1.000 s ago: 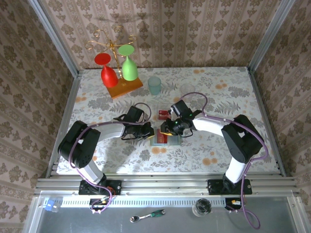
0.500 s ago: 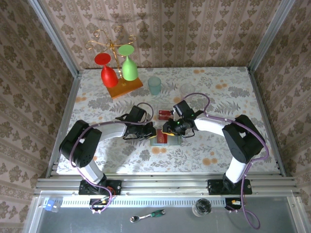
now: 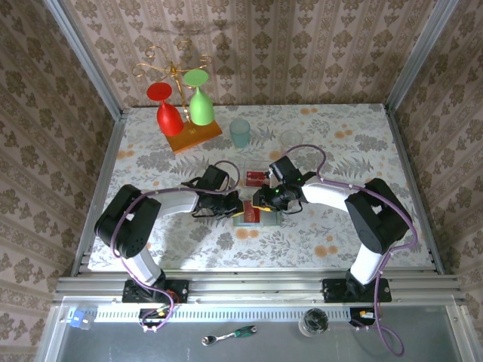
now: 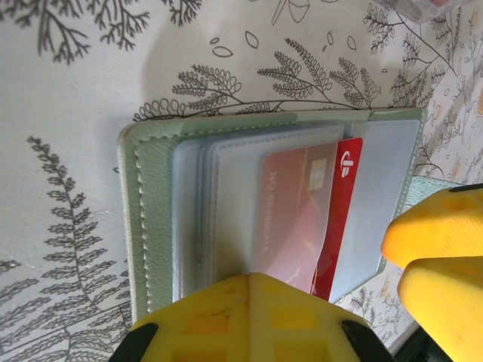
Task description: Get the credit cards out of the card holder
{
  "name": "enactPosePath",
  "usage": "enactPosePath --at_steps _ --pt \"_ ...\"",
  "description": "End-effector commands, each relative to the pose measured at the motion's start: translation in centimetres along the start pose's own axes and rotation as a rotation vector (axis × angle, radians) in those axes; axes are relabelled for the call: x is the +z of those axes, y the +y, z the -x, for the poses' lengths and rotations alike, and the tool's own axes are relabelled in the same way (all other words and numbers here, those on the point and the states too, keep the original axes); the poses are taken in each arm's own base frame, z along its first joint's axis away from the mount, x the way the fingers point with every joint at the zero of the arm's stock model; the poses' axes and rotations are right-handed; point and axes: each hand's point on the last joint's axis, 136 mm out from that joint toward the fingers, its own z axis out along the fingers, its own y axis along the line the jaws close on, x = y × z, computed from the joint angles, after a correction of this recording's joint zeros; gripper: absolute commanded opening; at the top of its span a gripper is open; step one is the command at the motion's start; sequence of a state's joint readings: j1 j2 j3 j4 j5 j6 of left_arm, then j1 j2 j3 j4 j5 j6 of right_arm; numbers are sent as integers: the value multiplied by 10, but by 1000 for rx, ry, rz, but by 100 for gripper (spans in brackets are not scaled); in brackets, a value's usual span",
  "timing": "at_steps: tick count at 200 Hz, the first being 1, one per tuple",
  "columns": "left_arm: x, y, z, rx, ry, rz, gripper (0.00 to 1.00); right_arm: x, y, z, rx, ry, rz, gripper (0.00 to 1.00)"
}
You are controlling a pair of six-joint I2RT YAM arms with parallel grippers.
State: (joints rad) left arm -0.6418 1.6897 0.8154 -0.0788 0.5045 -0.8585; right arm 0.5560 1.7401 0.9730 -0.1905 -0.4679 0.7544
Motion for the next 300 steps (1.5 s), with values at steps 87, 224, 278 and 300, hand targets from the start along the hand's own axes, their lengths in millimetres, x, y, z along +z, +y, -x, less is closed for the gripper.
enactPosePath --at_steps 87,224,278,300 --pt "6 6 -4 3 31 26 0 18 -24 -12 18 58 -42 32" --pt "7 9 -6 -1 40 33 0 12 -8 -9 19 38 28 24" --pt "7 10 -6 -3 41 34 0 11 -7 -7 19 27 37 20" --pt "7 9 -6 -1 40 32 0 10 -6 -8 18 25 37 19"
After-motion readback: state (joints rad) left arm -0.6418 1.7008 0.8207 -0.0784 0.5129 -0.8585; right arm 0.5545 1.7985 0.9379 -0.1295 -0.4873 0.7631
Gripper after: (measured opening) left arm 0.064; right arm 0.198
